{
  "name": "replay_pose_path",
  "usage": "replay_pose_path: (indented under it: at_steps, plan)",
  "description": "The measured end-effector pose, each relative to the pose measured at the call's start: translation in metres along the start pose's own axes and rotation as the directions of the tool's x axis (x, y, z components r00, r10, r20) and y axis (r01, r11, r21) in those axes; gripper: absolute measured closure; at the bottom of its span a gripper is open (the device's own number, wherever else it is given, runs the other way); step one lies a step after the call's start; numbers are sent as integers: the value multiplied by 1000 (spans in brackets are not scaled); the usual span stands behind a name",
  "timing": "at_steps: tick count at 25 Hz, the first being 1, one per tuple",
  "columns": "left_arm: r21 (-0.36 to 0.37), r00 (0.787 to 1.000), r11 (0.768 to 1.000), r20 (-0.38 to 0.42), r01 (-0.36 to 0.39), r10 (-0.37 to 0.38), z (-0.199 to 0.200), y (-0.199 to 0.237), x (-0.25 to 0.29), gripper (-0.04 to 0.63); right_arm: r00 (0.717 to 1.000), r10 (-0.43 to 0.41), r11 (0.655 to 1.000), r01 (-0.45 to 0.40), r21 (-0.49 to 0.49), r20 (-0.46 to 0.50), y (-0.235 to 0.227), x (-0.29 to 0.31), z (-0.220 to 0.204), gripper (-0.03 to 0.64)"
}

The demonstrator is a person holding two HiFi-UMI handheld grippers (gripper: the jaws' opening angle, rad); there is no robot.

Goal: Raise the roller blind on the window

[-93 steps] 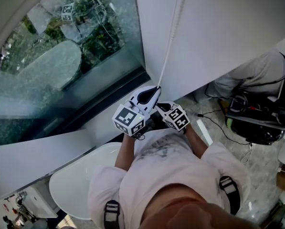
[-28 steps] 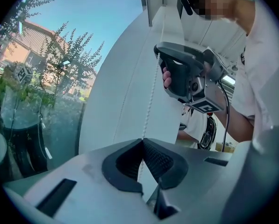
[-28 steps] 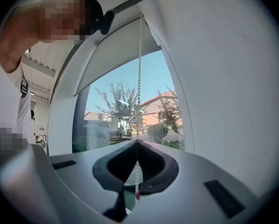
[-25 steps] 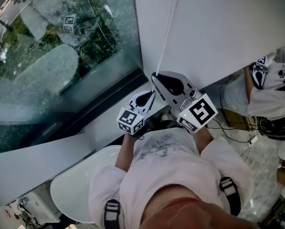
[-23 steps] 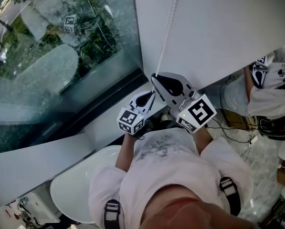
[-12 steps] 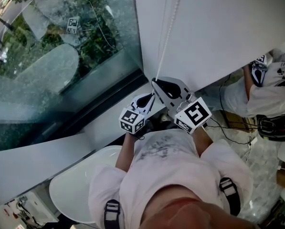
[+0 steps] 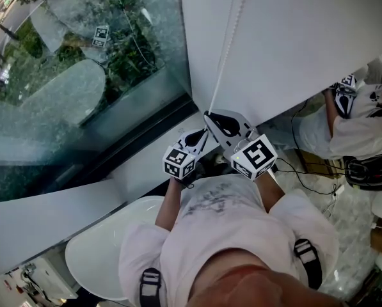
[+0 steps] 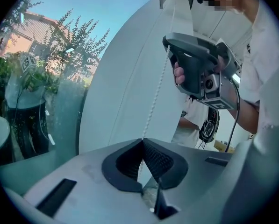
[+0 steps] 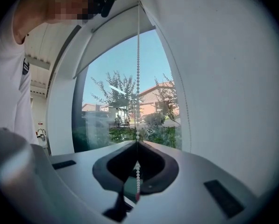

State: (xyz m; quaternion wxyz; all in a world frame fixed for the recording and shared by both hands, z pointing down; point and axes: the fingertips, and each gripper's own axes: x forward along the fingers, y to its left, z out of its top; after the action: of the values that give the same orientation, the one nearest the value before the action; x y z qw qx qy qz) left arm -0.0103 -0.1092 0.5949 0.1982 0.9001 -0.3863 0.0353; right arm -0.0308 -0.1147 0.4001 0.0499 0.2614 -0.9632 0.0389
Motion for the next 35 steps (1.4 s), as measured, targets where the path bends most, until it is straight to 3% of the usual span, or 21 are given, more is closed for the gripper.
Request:
replay_pose_path:
  at_steps: [14,23,28,35]
  plan:
    - [-33,997,999,-79,-5,2,-38,13,6,588,997,8,1000,-7,15,-83,-2,6,-40,555]
    - [21,997,1000,-72,11,-9,-31,7,-3,586,997,27,999,-26,19,-78,-4,7,-40,555]
    - [40,999,998,-21,49,-48,7,-9,-19,576,997,31,999,-30,15,-73,-7,8,-38,555]
    - [139,979,986,172,86,-110,122,-38,-60,539,997,37,999,-36,17,-67,-9,9,-39,555]
